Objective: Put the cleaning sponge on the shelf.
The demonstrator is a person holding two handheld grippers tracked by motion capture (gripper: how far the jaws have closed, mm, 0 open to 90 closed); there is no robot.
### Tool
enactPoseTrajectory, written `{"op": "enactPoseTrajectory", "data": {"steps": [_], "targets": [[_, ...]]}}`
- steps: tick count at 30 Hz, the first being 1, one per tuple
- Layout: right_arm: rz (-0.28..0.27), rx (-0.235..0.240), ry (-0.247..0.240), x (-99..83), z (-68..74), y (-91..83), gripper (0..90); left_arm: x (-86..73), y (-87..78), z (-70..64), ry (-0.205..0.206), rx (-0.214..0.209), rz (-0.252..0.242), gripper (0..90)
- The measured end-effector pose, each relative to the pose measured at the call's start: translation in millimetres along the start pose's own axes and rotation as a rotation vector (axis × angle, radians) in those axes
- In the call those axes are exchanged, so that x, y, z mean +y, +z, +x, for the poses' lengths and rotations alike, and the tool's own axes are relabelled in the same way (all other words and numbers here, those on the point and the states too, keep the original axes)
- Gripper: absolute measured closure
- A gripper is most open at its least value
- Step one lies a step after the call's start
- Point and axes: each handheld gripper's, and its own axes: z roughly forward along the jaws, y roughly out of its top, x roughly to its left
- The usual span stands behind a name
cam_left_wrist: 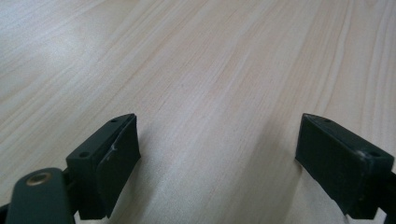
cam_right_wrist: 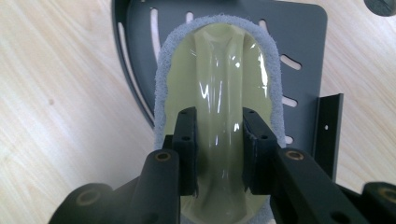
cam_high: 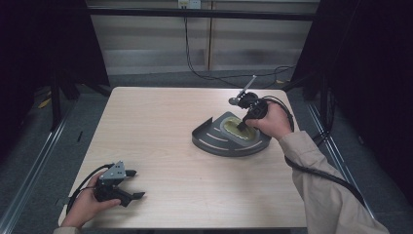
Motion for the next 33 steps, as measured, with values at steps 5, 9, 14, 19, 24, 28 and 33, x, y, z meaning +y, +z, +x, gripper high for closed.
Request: {"op": "enactPoseTrajectory", "data": {"steps": [5,9,14,19,24,28,33], "targets": [[0.019,-0.016,0.024,2.8,-9.4,4.4,70.6,0.1,0.1,-0.1,0.001,-0.002,0.001,12.7],[0.034,-0.031,0.045,2.3,-17.5,11.2,70.6,0.2,0.2,0.1,0.003,-0.002,0.0,12.3],[0.044,-0.035,0.058,1.0,-22.6,18.1,70.5,0.3,0.3,0.1,0.003,-0.001,0.002,12.3],[0.051,-0.04,0.067,-1.5,-27.5,26.0,70.5,0.5,0.7,-0.1,0.005,-0.003,0.001,12.1],[0.056,-0.046,0.076,-4.5,-32.4,30.7,70.6,0.6,0.9,0.0,0.006,-0.003,0.002,12.0],[0.049,-0.057,0.078,-6.1,-36.0,32.9,70.5,0.9,0.9,-0.4,0.009,-0.001,0.008,11.6],[0.048,-0.065,0.076,-8.8,-39.3,38.2,70.5,0.9,1.0,-0.3,0.01,-0.001,0.008,11.4]]}}
